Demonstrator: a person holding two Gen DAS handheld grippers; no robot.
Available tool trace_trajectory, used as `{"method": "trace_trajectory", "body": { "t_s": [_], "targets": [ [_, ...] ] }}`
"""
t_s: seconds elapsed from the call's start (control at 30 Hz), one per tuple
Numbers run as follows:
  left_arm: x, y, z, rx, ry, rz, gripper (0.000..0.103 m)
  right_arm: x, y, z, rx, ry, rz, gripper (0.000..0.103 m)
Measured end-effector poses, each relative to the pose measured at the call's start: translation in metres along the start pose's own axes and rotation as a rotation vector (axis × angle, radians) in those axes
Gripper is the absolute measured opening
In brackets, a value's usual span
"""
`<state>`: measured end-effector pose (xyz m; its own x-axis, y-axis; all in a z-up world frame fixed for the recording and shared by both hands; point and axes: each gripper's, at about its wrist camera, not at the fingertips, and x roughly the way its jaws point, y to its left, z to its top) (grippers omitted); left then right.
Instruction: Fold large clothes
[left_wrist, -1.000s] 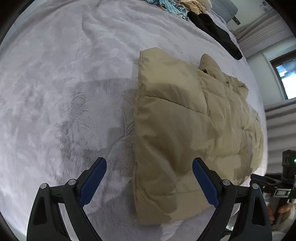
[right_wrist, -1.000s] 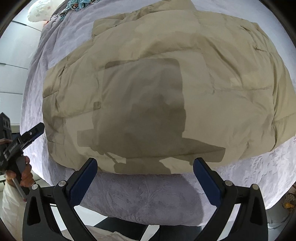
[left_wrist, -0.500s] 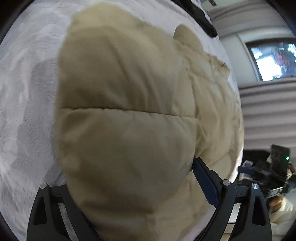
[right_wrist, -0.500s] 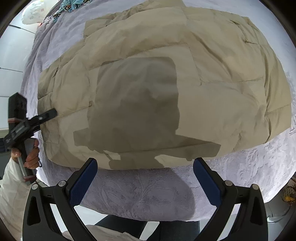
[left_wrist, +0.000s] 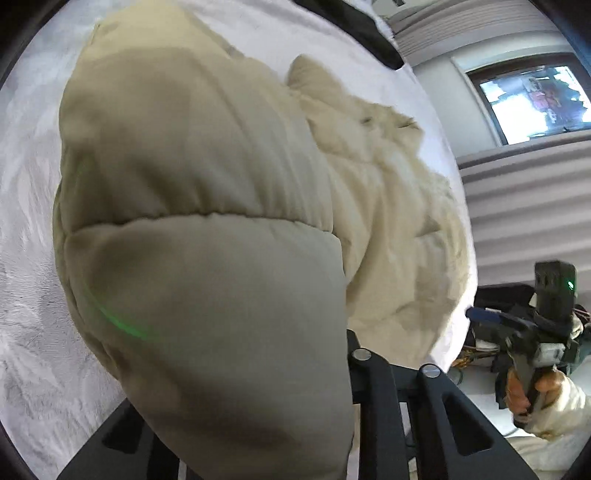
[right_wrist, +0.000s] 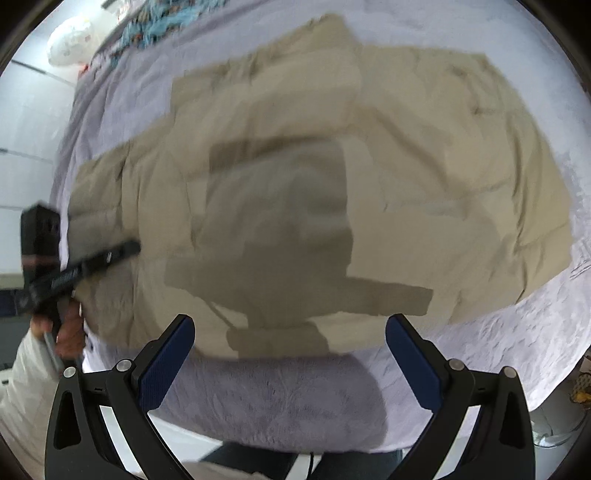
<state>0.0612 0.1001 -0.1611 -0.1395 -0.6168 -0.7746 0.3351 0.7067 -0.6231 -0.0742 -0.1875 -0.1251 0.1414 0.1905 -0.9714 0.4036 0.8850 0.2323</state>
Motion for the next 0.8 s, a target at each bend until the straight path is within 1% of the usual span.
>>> {"method": "trace_trajectory", "body": {
  "t_s": [0.03,0.07,0.1,0.13,0.17,0.2,0.27,0.33,0.37,0.47,0.57,0.6,0.67,0.8],
  "targets": [
    [-0.006,-0.007,0.000,0.000,-0.011,-0.009,0.023,-0.005,-0.003,0.003,0.006,-0.030,-0.003,0.103],
    [-0.009,-0.011,0.001,-0.001,-0.018,-0.013,0.023,-0.010,-0.007,0.007,0.013,-0.068,0.007,0.095],
    [-0.014,-0.016,0.002,0.000,-0.028,-0.016,0.023,-0.015,-0.010,0.011,0.018,-0.111,0.034,0.067],
    [-0.021,-0.020,0.004,0.000,-0.034,-0.016,0.023,-0.016,-0.014,0.017,0.020,-0.137,0.053,0.045],
    [-0.026,-0.031,0.004,0.002,-0.044,-0.013,0.023,-0.013,-0.017,0.024,0.024,-0.140,0.056,0.016],
    [-0.030,-0.037,0.004,0.006,-0.048,-0.010,0.023,-0.008,-0.018,0.030,0.030,-0.140,0.070,0.014],
    [-0.041,-0.054,0.004,0.024,-0.059,0.002,0.023,0.009,-0.021,0.045,0.045,-0.144,0.145,0.013],
    [-0.050,-0.079,0.003,0.046,-0.072,0.015,0.023,0.027,-0.023,0.059,0.053,-0.135,0.186,0.013],
    [-0.052,-0.097,0.003,0.063,-0.079,0.027,0.023,0.036,-0.022,0.064,0.052,-0.124,0.209,0.013],
    [-0.049,-0.139,0.006,0.088,-0.083,0.067,0.023,0.068,-0.019,0.074,0.069,-0.081,0.270,0.012],
    [-0.038,-0.179,0.011,0.111,-0.081,0.134,0.023,0.088,-0.028,0.081,0.105,-0.047,0.327,0.010],
    [-0.033,-0.191,0.013,0.116,-0.079,0.153,0.023,0.093,-0.032,0.082,0.113,-0.036,0.340,0.007],
    [-0.024,-0.211,0.018,0.125,-0.071,0.195,0.023,0.102,-0.037,0.084,0.122,-0.015,0.365,0.006],
    [0.002,-0.248,0.029,0.150,-0.050,0.275,0.023,0.107,-0.049,0.084,0.144,0.027,0.402,0.004]
  ]
}}
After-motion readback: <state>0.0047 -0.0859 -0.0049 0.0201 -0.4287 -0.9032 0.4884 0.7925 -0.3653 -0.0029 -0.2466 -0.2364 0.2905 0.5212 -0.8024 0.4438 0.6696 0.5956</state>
